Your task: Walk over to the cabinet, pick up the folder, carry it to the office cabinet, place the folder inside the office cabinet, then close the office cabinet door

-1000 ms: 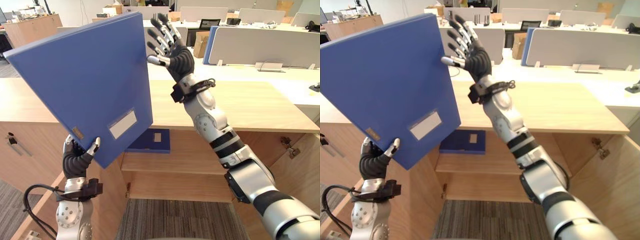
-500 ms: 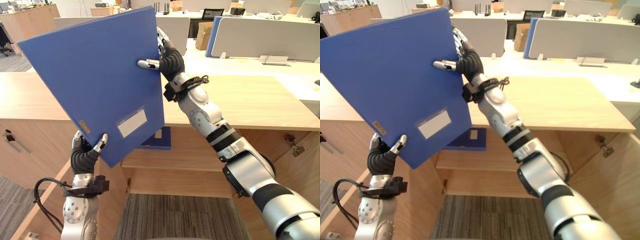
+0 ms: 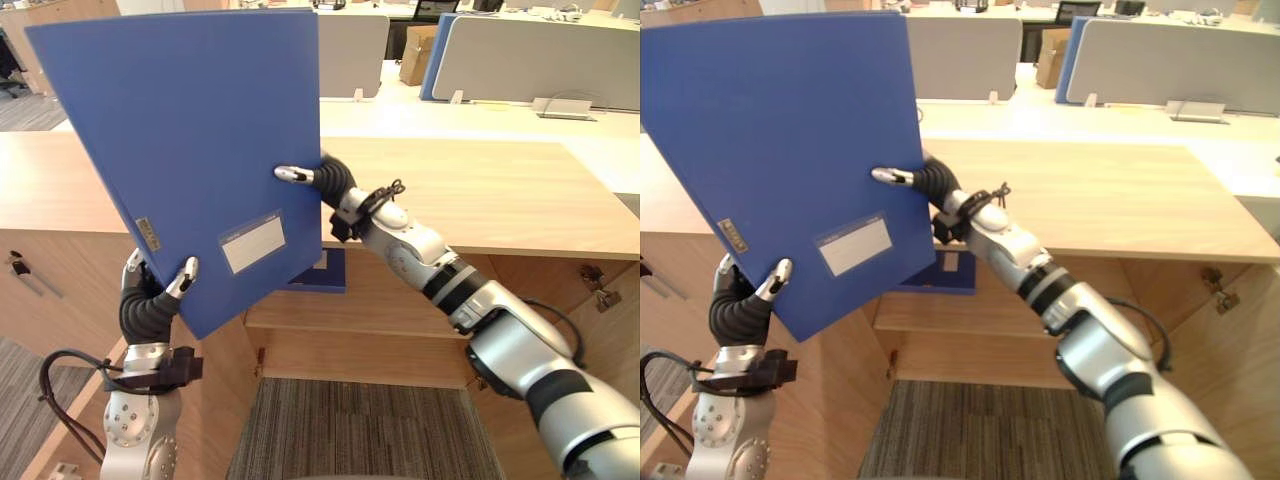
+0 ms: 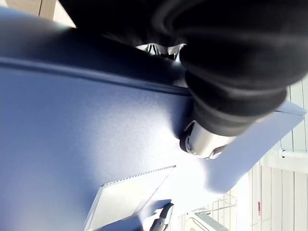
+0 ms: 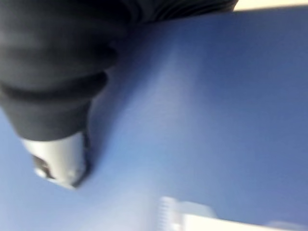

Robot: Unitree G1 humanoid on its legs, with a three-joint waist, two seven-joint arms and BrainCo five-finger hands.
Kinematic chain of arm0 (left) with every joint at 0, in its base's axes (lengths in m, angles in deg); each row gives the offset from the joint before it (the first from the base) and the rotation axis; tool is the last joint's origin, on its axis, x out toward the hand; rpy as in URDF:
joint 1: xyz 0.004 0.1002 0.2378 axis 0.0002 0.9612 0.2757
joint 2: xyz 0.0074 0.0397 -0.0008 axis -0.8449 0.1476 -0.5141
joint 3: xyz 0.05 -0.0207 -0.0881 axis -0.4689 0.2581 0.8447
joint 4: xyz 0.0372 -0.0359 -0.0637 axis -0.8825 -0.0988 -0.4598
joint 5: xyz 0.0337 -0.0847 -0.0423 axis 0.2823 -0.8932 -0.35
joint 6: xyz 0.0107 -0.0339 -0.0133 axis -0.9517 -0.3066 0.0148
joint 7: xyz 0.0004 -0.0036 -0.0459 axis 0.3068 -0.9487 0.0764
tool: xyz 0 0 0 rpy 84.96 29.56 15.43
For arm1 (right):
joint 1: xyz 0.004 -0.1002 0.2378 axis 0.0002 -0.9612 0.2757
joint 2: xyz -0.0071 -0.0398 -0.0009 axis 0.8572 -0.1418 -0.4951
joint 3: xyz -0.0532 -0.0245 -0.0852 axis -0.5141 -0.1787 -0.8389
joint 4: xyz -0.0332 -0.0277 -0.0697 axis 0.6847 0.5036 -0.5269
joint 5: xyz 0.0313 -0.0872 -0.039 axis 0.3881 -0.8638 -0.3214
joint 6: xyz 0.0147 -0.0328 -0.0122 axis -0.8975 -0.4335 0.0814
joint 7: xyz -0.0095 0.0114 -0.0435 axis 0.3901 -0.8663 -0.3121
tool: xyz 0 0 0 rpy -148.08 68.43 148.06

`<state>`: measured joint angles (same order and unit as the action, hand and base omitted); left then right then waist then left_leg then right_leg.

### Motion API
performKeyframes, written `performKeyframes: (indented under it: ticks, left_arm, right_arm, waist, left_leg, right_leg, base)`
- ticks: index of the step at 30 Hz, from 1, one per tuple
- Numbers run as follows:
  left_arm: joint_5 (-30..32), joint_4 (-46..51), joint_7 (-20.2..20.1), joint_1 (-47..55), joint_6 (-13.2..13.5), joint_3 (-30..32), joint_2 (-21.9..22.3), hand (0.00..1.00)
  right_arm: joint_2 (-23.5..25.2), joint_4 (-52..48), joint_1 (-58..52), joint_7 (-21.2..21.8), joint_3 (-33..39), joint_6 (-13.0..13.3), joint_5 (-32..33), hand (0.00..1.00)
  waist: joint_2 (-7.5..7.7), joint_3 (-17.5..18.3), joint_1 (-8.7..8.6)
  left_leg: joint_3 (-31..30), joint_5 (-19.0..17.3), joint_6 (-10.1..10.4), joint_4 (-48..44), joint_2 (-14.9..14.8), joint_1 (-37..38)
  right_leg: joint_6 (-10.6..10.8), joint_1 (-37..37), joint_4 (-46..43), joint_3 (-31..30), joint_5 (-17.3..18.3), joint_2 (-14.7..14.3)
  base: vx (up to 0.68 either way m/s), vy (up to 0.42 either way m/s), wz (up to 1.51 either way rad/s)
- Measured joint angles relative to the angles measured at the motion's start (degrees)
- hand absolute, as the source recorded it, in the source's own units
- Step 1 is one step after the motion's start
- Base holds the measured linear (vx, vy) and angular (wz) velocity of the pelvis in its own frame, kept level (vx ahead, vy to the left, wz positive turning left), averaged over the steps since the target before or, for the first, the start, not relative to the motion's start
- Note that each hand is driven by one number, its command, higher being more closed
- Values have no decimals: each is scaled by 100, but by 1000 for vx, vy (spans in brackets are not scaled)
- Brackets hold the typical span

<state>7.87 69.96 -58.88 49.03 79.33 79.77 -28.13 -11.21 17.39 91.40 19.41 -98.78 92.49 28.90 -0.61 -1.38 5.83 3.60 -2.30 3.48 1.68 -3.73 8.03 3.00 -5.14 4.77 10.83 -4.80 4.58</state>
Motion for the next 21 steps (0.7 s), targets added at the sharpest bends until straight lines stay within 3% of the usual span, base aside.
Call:
performKeyframes:
  ticks: [4, 5, 11, 15, 20, 21]
  left_arm:
    - [-70, 0, -142, -18, 36, -29, -223, 100]
    - [-216, -1, -171, -65, 51, -120, -236, 0]
    - [-537, -38, -302, -423, 375, -453, -235, 0]
    - [-1065, -760, -771, -448, 509, -790, -216, 0]
    - [-2113, -1960, -1399, -171, 273, -1156, -84, 0]
    - [-2398, -2330, -1613, -84, 60, -1329, 9, 0]
  right_arm:
    - [-548, -276, 0, 384, -357, -6, 412, 100]
    - [-678, -402, -6, 424, -372, 29, 522, 100]
    - [-905, -673, -220, 423, -273, 169, 764, 100]
    - [-863, -907, -981, 378, 178, 84, 617, 100]
    - [-714, -2027, -2395, -65, 1098, -193, 189, 100]
    - [-710, -2494, -3048, -195, 1630, -196, -262, 100]
  waist:
    - [2, 1, -11]
    - [2, 1, -16]
    - [6, 35, -3]
    - [14, 86, 15]
    - [20, 188, -49]
    - [20, 198, -115]
  left_leg:
    - [-19, 8, 7, 0, -4, -6]
    - [-19, 12, 13, 0, -7, -6]
    - [6, 24, 41, -7, -52, 2]
    - [86, 19, 45, -13, -52, 4]
    - [435, -41, 62, -34, -83, -1]
    - [496, -85, 63, -81, -87, 0]
  right_leg:
    - [0, -4, 0, 3, 0, -5]
    - [-1, -4, 0, 2, 0, -9]
    - [-7, -6, 0, -13, -3, -52]
    - [-24, 32, 2, -87, -20, -56]
    - [-42, 216, 2, -423, -83, -109]
    - [-40, 227, 2, -482, -87, -115]
  base:
    - [-3, 5, 2]
    - [0, 0, 0]
    - [-2, 2, -1]
    - [-5, 9, -8]
    - [-1, 25, -36]
    - [8, 19, -29]
